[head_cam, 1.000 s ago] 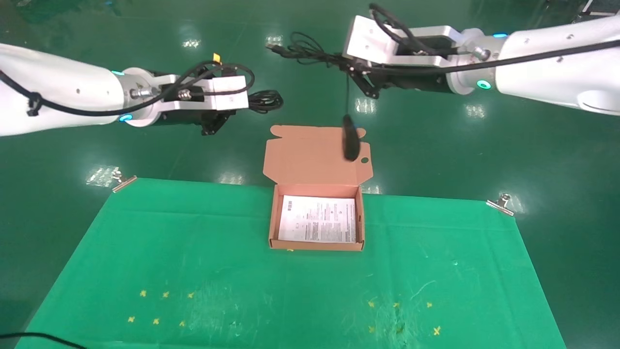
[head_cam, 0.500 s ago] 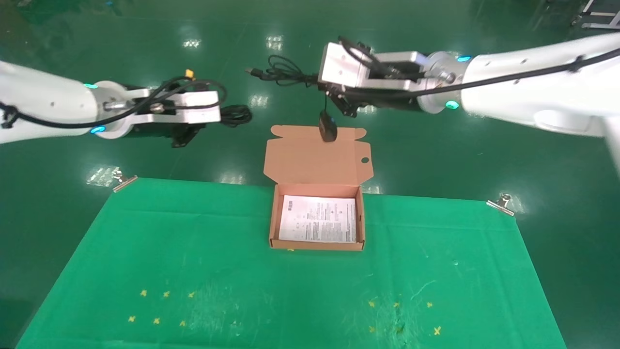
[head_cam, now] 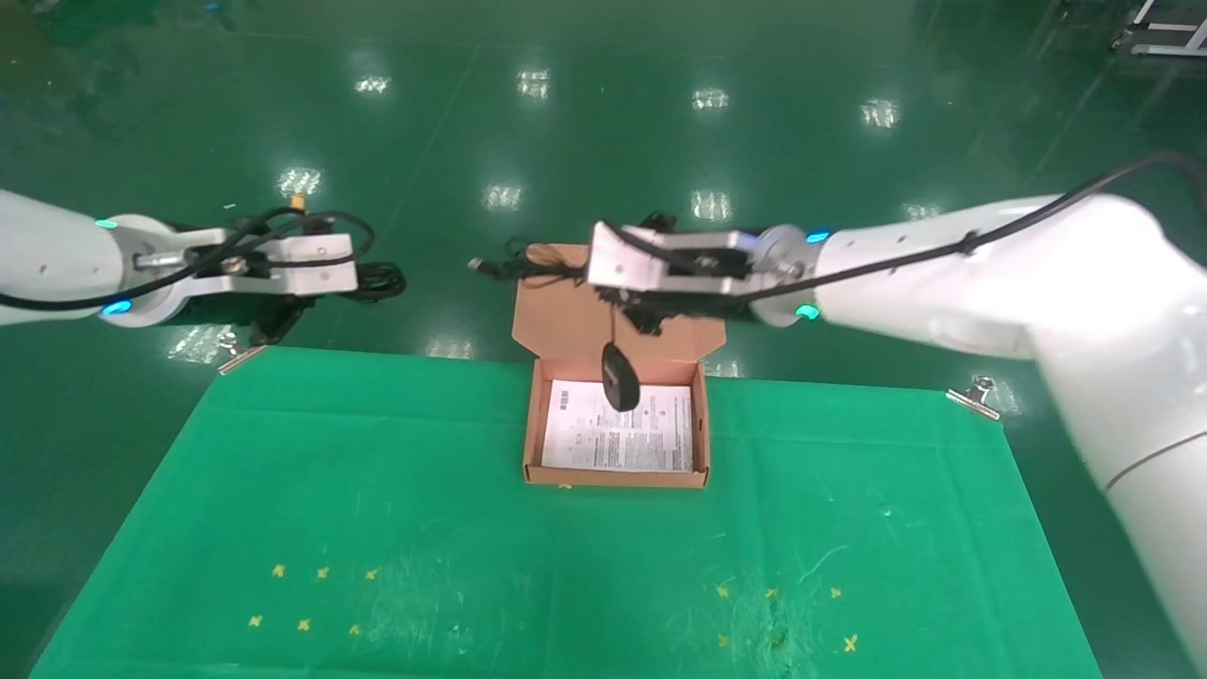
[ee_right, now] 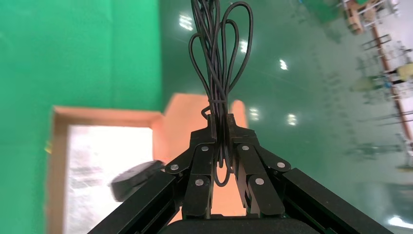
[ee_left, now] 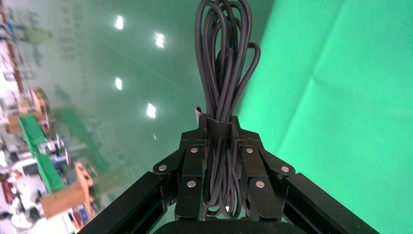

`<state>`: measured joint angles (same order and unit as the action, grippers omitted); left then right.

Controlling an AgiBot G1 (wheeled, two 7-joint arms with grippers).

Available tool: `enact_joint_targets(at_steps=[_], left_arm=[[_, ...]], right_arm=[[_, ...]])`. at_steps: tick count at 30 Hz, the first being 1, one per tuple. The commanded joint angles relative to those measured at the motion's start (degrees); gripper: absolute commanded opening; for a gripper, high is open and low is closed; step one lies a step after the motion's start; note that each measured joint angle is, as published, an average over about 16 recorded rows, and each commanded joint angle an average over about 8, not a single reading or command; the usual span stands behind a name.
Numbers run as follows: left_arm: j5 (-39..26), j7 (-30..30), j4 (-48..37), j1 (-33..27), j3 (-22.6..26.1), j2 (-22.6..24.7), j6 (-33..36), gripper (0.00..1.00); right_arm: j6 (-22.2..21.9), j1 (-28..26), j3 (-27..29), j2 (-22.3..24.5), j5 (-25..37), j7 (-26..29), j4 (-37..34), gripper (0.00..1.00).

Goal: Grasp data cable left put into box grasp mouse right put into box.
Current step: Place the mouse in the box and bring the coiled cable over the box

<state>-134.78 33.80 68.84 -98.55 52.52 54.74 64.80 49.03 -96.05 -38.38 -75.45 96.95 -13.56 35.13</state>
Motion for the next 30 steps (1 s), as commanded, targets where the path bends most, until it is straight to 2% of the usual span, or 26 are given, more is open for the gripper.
enact_joint_targets(at_steps=[1,6,17,18,25,26,30], left_arm=[[-1.0,1.7,1.2,0.2,0.2,-0.5,1.5,0.0],[-1.8,3.2,2.8,0.5,0.2,-0.8,2.5,0.0],[-2.2,3.9,3.6,0.7,0.2,-1.0,2.7,0.0],[-2.2,3.9,3.6,0.7,0.2,-1.0,2.7,0.0],[-2.3,3.9,3.7,0.7,0.2,-1.0,2.9,0.0],[-2.2,3.9,3.8,0.7,0.3,-1.0,2.9,0.0],[-1.9,3.4,3.8,1.3,0.5,-0.4,2.3,0.0]], right_arm=[[0.2,0.8,-0.1,-0.7,-0.4,-0.3,-0.3,0.0],[-1.2,2.8,-0.4,-1.8,-2.3,1.6,-2.2,0.0],[-7.0,5.7,-4.9,-2.6,-6.1,12.3,-10.6,0.0],[-7.2,5.8,-5.4,-2.5,-6.2,12.8,-11.0,0.06],[-7.3,6.0,-7.9,-2.2,-6.7,14.0,-12.4,0.93],[-7.2,6.1,-8.0,-2.0,-6.7,14.0,-12.4,1.0],[-6.9,6.4,-8.5,-1.1,-7.0,14.0,-11.7,1.0]])
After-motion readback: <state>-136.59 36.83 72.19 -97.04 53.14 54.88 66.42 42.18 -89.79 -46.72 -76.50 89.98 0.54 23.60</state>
